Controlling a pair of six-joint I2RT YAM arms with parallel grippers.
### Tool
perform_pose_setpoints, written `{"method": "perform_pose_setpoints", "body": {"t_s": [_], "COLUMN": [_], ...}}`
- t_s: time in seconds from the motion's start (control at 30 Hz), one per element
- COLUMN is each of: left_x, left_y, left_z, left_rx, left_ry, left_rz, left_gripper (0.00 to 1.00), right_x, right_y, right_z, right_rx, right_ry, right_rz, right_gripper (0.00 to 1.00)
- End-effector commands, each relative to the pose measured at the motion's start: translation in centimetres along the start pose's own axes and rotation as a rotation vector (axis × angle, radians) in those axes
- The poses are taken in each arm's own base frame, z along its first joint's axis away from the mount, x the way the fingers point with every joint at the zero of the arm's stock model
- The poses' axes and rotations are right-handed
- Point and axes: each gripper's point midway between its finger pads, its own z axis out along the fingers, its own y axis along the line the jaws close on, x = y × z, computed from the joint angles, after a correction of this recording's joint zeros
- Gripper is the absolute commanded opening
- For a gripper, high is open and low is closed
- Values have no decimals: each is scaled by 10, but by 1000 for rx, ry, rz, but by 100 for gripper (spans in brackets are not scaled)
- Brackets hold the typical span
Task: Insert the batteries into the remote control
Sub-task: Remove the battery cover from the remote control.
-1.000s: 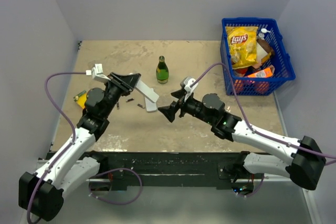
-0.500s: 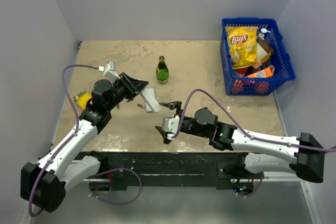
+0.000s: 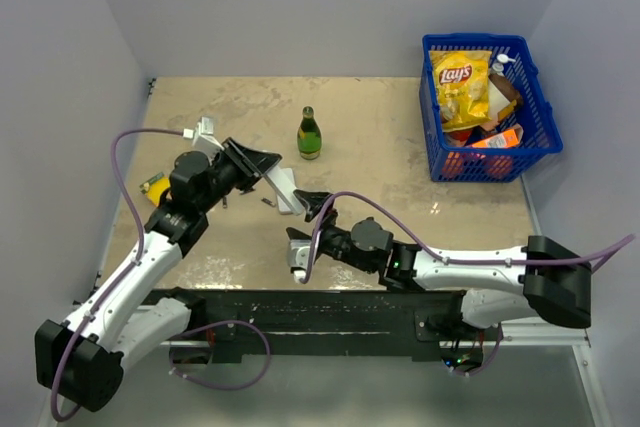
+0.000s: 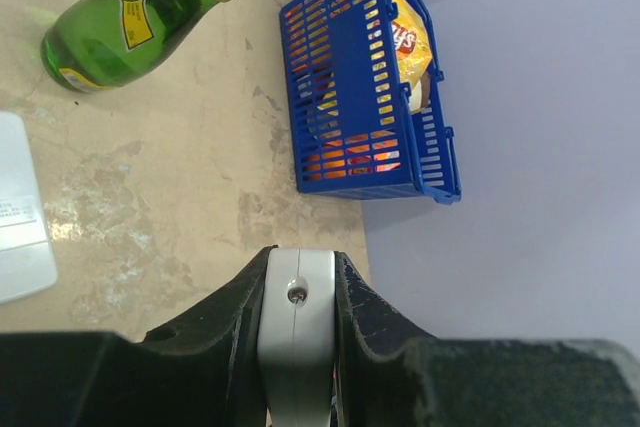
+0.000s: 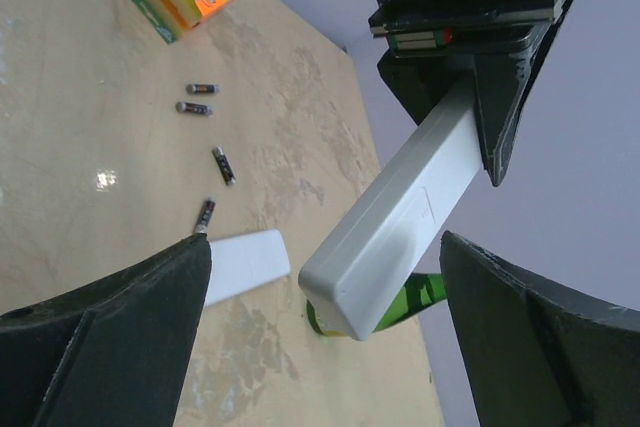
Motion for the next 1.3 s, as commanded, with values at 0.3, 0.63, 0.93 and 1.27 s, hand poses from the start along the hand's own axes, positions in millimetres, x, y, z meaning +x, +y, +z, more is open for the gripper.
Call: {"method": "perform_pose_setpoints", "body": {"t_s": [0.3,0.63,0.93,1.27], "left_x": [-2,1,-6,-36], "left_y": [-23,-21,-29,-32], "left_z": [-8,-3,-2,-5], "left_rx": [73,74,91,99], "left_ry": [-1,10,-3,-54], "left_rz": [-156,-205,-216,-206], "left_gripper": [0,0,0,0], "right_x": [-6,-3,9,23], "right_y": [-19,-9,11,26], "right_z": [9,8,1,-14], "right_rx": [142,155,110,57], "right_ry": [4,30,91,150], "right_rz": [-104,-153,-163,-116], "right_gripper": [95,87,49,16]}}
